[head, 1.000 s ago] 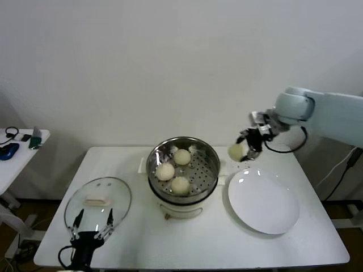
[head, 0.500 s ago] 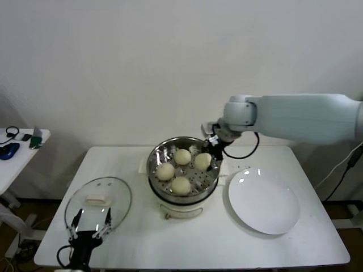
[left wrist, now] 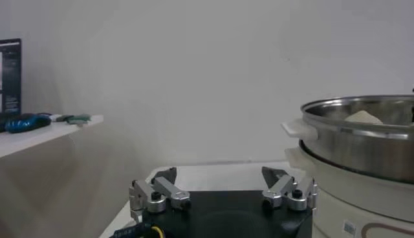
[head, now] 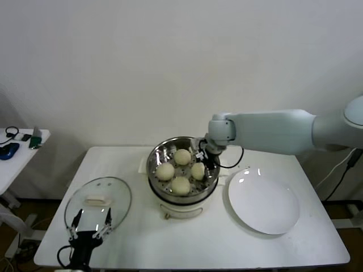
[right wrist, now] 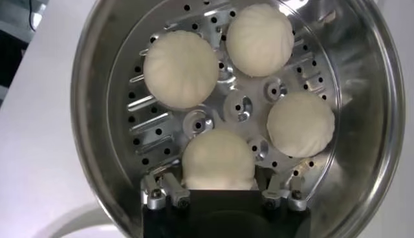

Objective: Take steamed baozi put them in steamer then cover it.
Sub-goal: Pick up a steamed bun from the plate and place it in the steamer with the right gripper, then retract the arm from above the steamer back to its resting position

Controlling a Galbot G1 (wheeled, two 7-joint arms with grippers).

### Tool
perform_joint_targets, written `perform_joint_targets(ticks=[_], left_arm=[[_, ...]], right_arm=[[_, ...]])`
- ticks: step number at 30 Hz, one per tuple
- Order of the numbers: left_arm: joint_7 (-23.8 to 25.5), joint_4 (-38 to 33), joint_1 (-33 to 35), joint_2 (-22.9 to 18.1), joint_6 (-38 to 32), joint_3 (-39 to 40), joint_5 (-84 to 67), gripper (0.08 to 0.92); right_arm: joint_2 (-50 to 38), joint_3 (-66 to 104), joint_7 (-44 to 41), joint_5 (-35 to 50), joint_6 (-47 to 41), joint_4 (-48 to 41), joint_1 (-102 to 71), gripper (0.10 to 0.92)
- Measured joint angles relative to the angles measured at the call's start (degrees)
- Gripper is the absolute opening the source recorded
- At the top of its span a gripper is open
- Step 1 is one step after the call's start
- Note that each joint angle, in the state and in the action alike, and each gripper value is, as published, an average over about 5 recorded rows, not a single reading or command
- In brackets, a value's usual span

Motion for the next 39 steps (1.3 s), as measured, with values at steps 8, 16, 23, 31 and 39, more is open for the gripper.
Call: perform_joint_targets(ticks=[8, 16, 23, 31, 39], left_arm=[[0.0, -0.8, 0.0, 0.3, 0.4, -0.5, -0.3, 0.823], [0.3, -1.6, -0.1, 0.5, 0.7, -0.2, -0.2, 0.823], [0.4, -1.6, -0.2, 1.1, 0.8, 0.1, -0.1, 0.823], [0.4, -0.3, -1.5, 1.8, 0.6, 0.9, -0.4, 0.823], [0.6, 1.4, -3.8, 2.4, -0.5, 1.4, 0.6, 0.823]], right_arm=[[-0.8, 1.6, -0.9, 1.3, 1.0, -0.9, 1.5, 0.822], [-6.2, 3.6, -4.1, 7.8, 1.9, 0.6, 6.0, 0.823], [-15.5, 8.0, -0.4, 12.1, 1.6, 3.9, 5.8, 0.823], [-29.7, 24.1, 14.7, 13.5, 3.9, 8.0, -7.9, 0.823], [-37.5, 53.8, 27.8, 10.5, 9.1, 13.1, -37.0, 0.823]])
